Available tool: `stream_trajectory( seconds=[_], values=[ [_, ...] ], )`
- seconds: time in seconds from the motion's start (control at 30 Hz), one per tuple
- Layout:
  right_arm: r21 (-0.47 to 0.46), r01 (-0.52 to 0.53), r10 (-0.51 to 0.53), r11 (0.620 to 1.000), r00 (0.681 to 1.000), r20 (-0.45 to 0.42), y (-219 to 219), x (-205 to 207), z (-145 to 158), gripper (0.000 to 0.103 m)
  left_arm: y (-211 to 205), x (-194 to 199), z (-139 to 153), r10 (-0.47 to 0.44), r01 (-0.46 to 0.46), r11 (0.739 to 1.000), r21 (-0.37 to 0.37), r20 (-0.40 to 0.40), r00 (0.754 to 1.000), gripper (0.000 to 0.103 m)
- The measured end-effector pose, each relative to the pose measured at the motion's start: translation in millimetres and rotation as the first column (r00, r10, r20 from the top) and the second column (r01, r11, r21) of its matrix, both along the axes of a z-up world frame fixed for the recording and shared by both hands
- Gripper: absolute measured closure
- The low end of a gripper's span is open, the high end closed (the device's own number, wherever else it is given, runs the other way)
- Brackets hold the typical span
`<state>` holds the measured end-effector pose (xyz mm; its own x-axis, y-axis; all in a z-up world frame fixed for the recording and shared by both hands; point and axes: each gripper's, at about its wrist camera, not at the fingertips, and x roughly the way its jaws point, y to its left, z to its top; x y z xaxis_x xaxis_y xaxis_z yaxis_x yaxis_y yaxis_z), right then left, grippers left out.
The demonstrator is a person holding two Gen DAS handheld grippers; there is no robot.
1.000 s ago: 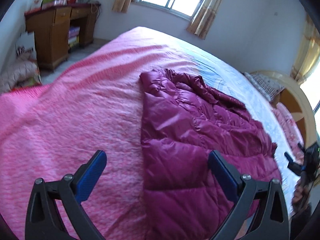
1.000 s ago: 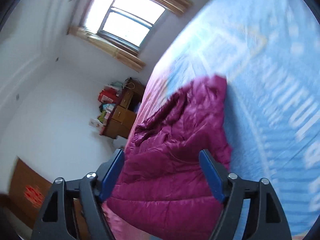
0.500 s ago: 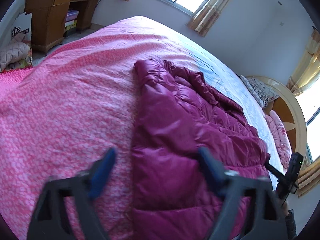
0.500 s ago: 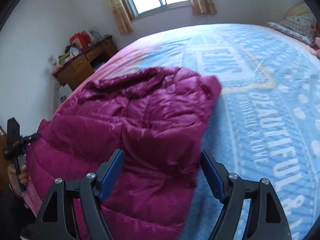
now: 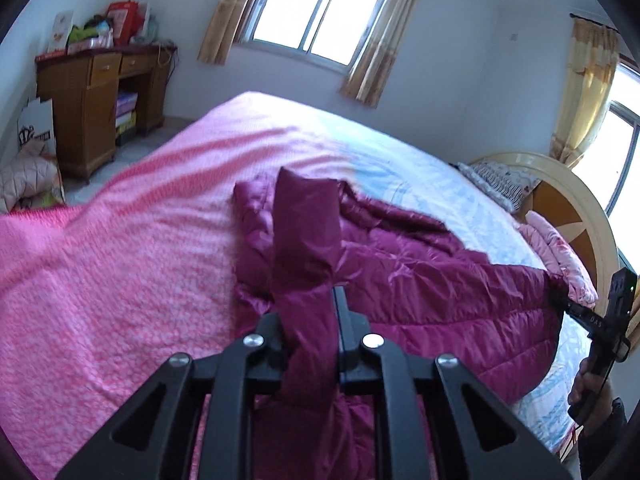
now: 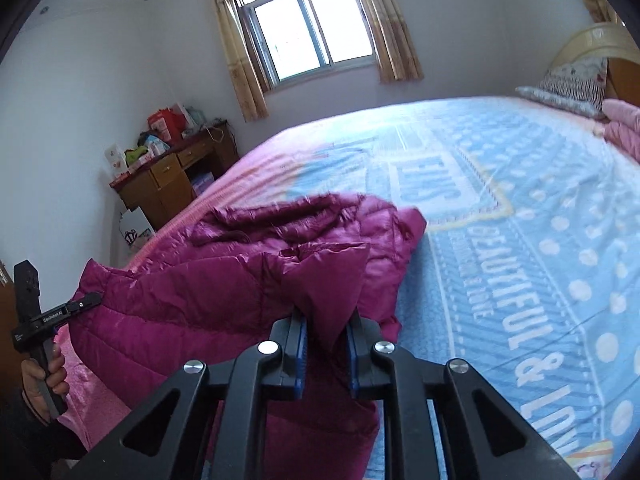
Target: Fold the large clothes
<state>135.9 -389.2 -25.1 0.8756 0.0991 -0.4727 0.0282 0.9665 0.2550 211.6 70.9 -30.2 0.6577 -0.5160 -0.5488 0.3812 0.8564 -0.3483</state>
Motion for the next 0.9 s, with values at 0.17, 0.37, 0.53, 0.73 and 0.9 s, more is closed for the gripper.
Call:
stream_trajectory(
  seconds=[0.17,0.37,0.53,0.73,0.9],
  values=[
    [-0.048,-0.011,0.014,0.999,0.998,0.069,6.1,15.1,39.3,0.088,-2.7,20.1,34.9,0.027,-0.024,0.999,-0.036,0.078,0.997,0.088],
    [-0.095,0.032,-0.023,0.995,0.995,0.098,-6.3,80.2,76.9,0.088,-22.5,85.0,61.6,0.105,-0.102,0.994,-0.031,0.083,0.991,0.089],
    [-0.078,0.114,-0.11,0.99,0.992,0.06,-27.7,152.3,83.0,0.087,-54.4,153.3,57.3,0.172,-0.172,0.985,0.0,0.072,0.982,0.089],
    [-0.092,0.211,-0.216,0.973,0.975,-0.042,-45.9,222.3,30.6,0.088,-91.5,208.6,-6.6,0.239,-0.238,0.964,0.115,0.002,0.971,0.09],
    [-0.208,0.256,-0.285,0.944,0.951,-0.121,-47.9,250.7,-29.7,0.088,-107.6,223.7,-49.6,0.268,-0.26,0.948,0.182,-0.019,0.963,0.09]
  ],
)
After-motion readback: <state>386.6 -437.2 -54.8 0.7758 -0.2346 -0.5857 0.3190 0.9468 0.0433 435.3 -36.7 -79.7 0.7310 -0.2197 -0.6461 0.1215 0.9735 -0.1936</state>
